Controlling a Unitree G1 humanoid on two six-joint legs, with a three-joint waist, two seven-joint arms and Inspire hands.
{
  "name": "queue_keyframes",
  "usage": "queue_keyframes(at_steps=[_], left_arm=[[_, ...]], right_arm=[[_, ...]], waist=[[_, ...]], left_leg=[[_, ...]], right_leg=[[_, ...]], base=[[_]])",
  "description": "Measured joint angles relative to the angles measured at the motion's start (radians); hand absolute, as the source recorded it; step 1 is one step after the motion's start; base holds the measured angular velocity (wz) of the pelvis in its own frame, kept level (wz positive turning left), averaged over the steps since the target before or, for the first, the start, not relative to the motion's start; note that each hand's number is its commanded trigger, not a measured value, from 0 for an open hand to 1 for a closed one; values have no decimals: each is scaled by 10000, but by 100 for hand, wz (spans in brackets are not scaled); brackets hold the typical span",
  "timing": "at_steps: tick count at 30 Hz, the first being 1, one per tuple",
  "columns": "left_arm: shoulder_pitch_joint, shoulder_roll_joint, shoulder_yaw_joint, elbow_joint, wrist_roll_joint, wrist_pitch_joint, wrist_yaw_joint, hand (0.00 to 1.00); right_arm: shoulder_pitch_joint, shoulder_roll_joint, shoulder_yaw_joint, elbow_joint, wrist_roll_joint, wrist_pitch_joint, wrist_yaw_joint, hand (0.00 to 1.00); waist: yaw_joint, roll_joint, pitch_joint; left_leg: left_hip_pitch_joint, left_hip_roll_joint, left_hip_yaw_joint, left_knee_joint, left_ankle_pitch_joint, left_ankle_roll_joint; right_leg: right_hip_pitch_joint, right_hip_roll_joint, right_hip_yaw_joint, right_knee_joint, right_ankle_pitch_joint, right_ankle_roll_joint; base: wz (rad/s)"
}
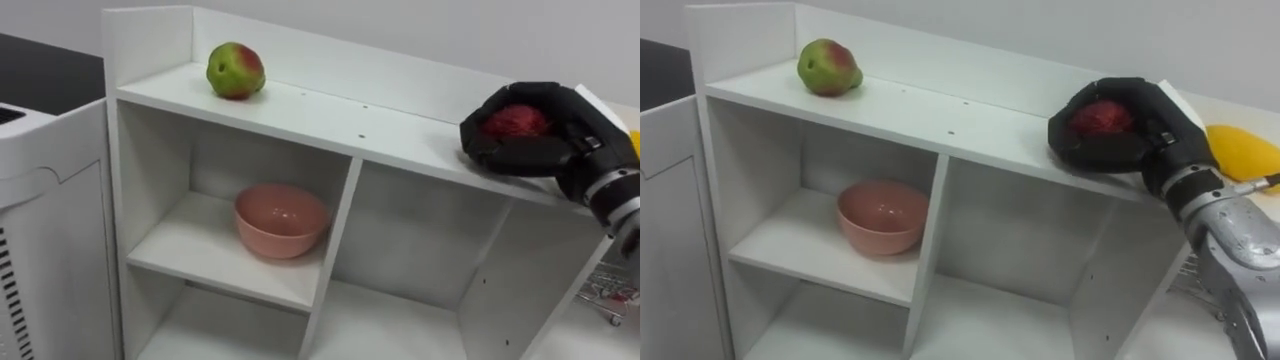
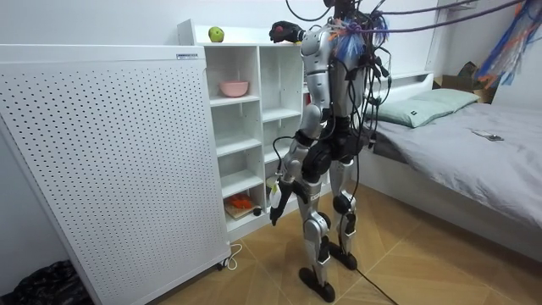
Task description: Arrange fruit in the closet
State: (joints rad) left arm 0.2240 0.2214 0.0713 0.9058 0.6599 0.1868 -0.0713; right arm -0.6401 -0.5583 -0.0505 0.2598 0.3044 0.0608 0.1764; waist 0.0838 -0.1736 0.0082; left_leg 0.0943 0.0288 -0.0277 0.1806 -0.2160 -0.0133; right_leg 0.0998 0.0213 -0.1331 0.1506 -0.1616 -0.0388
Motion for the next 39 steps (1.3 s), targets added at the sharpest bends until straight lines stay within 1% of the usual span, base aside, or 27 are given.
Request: queue_keyframes(at_steps=[1, 3, 6, 8, 9, 10, 11, 12, 13, 14, 15, 16, 18, 19, 20, 23, 27, 28, 29, 30, 32, 33, 34, 36, 39], left_arm=[[-8, 5, 0, 0, 1, 0, 1, 0], [-18, 3, -43, -1, 1, 5, 4, 0], [-60, -38, -177, -2, -12, 17, 5, 0], [-143, -54, -193, -2, -1, 37, 5, 0], [-159, -59, -193, 0, 0, 38, 5, 0], [-168, -73, -190, 1, -3, 37, 5, 0], [-197, -74, -189, 1, -4, 34, 5, 0], [-214, -73, -186, 1, -12, 34, 6, 0], [-223, -74, -187, 5, -17, 20, 17, 0], [-217, -73, -197, 7, -19, 6, 34, 0], [-210, -73, -198, 9, -19, 5, 39, 0], [-187, -72, -206, 10, -18, 3, 92, 0], [-170, -69, -283, 11, -23, 3, 266, 0], [-181, -75, -388, 10, -13, -3, 339, 0], [-197, -87, -405, 11, -5, -66, 401, 0], [-197, -72, -423, 16, -6, -117, 428, 0], [-201, 20, -564, 237, -6, -109, 452, 0], [-194, 23, -563, 346, -26, -109, 461, 0], [-211, 20, -566, 486, -40, -106, 461, 0], [-217, 19, -568, 550, -77, -104, 463, 0], [-281, 19, -580, 651, -425, -41, 488, 0], [-290, 20, -586, 651, -479, -41, 515, 0], [-355, 19, -606, 679, -649, -43, 616, 0], [-542, 22, -680, 935, -935, -55, 752, 0], [-738, 95, -987, 1161, -1373, -43, 816, 0]], right_arm=[[0, -17, -3, -4, 4, -62, -6, 100], [-1, -40, -4, -8, 77, -85, -6, 100], [23, -34, 44, -128, 128, -44, -11, 100], [203, -21, 106, -668, 126, 49, 34, 100], [270, -5, 122, -815, 129, 51, 76, 100], [440, 30, 154, -1167, 132, 63, 131, 100], [658, 36, 171, -1644, 129, 62, 202, 100], [749, 52, 178, -1877, 131, 63, 245, 100], [893, 110, 201, -2253, 252, 64, 360, 100], [1089, 137, 261, -2627, 590, 64, 471, 100], [1169, 158, 297, -2787, 719, 64, 494, 100], [1293, 248, 367, -3017, 1031, 64, 627, 100], [1572, 402, 526, -3458, 1754, 64, 853, 100], [1749, 466, 787, -3754, 1977, 70, 1093, 100], [1968, 486, 1090, -4130, 2078, 138, 1337, 100], [2209, 594, 1766, -4738, 2119, 392, 1908, 100], [2348, 629, 2109, -4852, 2542, 576, 2484, 100], [2510, 644, 2151, -4995, 2597, 650, 2612, 100], [2650, 744, 2210, -5109, 2662, 664, 2762, 100], [2719, 849, 2268, -5114, 2755, 665, 2875, 100], [2946, 1185, 2561, -5124, 2883, 731, 3233, 100], [2976, 1243, 2668, -5125, 2884, 740, 3310, 100], [3037, 1315, 2817, -5118, 2923, 741, 3487, 100], [3155, 1331, 2967, -5077, 2932, 743, 3736, 100], [3286, 1442, 3125, -4739, 2942, 730, 3915, 100]], waist=[[-4, -3, -3], [-16, 16, -1], [2, 116, -23], [-9, 210, -42], [-4, 260, -32], [-1, 354, -54], [-3, 402, -77], [-3, 434, -73], [-3, 518, -79], [-2, 582, -104], [-2, 611, -110], [19, 657, -98], [26, 666, -106], [22, 665, -105], [30, 646, -116], [72, 582, -137], [117, 461, -166], [191, 423, -164], [284, 412, -156], [282, 413, -155], [338, 465, -118], [344, 482, -107], [371, 528, -75], [417, 591, -30], [447, 635, -16]], left_leg=[[-38, 6, -13, -2, 0, 0], [-39, 13, 5, -12, -3, -2], [-26, 12, 66, -11, -6, 1], [-13, 7, 71, -13, -7, 4], [9, 10, 99, -17, -7, 4], [44, 14, 129, -28, -7, 4], [51, 15, 135, -33, -7, 4], [51, 16, 138, -33, -7, 4], [64, 23, 183, -30, -7, 3], [84, 26, 204, -33, -6, 3], [105, 28, 219, -41, -6, 3], [202, 44, 270, -86, -4, 2], [236, 68, 350, -108, -5, 1], [233, 82, 410, -109, -5, 1], [235, 92, 447, -122, -6, 0], [240, 100, 470, -123, -7, -2], [247, 102, 451, -125, -7, -2], [246, 103, 435, -124, -8, -2], [238, 105, 430, -122, -16, -4], [230, 106, 430, -117, -23, -6], [175, 111, 435, -101, -42, -8], [128, 112, 434, -88, -43, -7], [6, 120, 430, -66, -53, -8], [-226, 103, 425, 65, -60, 1], [-443, 101, 406, 244, -66, 10]], right_leg=[[-31, -1, -67, 1, 0, 0], [-71, 3, -60, 5, 0, 0], [-68, -1, -3, 26, 2, 2], [-56, -7, -3, 27, 3, 3], [-41, -7, -4, 26, 3, 3], [-17, -6, -8, 26, 3, 3], [-14, -6, -12, 27, 3, 3], [-14, -6, -12, 27, 3, 3], [-17, -5, 6, 28, 3, 3], [-15, -6, 7, 30, 3, 2], [-7, -5, 15, 32, 3, 2], [39, 12, 68, 41, 2, 2], [40, 40, 193, 43, 3, 0], [23, 50, 208, 44, 10, -12], [8, 52, 215, 51, 12, -15], [-10, 56, 229, 72, 13, -15], [15, 58, 202, 57, 14, -17], [25, 59, 197, 55, 15, -16], [22, 64, 209, 53, 16, -16], [21, 66, 207, 48, 17, -17], [-43, 67, 207, 78, 18, -17], [-92, 64, 203, 102, 18, -18], [-215, 62, 196, 204, 18, -17], [-381, 33, 163, 222, 23, -23], [-540, 8, 103, 259, 28, -29]], base=[[3], [0], [-5], [0], [-5], [-5], [-4], [-5], [-7], [-8], [-9], [-11], [-12], [-9], [-7], [0], [2], [0], [0], [0], [0], [0], [0], [2], [5]])
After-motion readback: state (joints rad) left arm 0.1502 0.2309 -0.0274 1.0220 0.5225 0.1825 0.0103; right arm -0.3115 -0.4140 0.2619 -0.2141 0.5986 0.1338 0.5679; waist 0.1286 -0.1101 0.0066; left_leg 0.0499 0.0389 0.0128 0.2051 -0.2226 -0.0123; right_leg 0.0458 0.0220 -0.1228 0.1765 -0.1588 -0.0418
